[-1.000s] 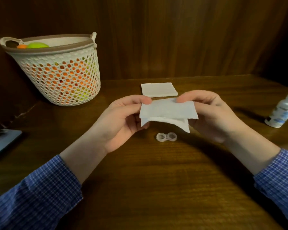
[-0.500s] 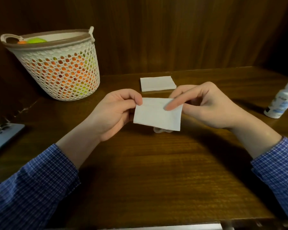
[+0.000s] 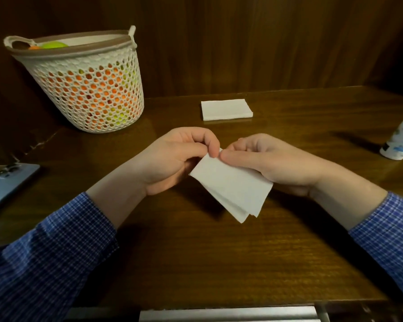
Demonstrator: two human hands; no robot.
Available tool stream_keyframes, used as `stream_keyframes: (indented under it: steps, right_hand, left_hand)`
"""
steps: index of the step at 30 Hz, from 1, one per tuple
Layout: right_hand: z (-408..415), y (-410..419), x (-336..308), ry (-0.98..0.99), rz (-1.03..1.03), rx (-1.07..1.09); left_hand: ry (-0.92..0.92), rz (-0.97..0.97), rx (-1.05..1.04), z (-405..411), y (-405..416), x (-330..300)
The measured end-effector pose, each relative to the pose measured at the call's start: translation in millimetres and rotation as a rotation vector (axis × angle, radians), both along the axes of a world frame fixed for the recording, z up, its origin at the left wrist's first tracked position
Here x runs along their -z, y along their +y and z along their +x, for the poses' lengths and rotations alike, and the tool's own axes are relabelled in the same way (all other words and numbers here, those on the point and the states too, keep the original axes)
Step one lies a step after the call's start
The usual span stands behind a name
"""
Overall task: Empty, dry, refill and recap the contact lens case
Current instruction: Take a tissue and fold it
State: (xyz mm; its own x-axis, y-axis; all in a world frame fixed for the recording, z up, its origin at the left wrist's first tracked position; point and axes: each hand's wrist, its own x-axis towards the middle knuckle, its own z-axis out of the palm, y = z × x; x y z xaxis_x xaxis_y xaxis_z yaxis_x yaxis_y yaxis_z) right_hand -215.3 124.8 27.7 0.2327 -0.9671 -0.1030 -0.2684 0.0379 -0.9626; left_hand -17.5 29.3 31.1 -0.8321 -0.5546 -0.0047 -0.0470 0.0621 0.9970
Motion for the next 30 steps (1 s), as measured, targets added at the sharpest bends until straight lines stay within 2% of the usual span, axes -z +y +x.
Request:
stream_keyframes:
  steps: [6, 14, 17, 19, 25, 30]
  right_hand:
    - [15, 2, 2, 0.036, -0.041, 0.152]
    - [21, 0, 12, 0.348, -0.301, 0.47]
    - [19, 0, 14, 0.38, -0.379, 0.564]
    - [19, 0, 16, 0.387, -0.406, 0.588]
    - [22, 0, 18, 0.402, -0.412, 0.562]
    - [22, 0, 17, 0.356, -0.433, 0.537]
  left_hand:
    - [-0.021, 0.006, -0.04, -2, 1, 2]
    - [-0.044, -0.008, -0.238, -11, 10, -2]
    - [-0.125, -0.166, -0.189, -11, 14, 1]
    - [-0.168, -0.308, -0.211, -10, 15, 5]
    - [-0.051, -0.491, -0.369, -12, 19, 11]
    - [-0.002, -0.472, -0.387, -11, 18, 9]
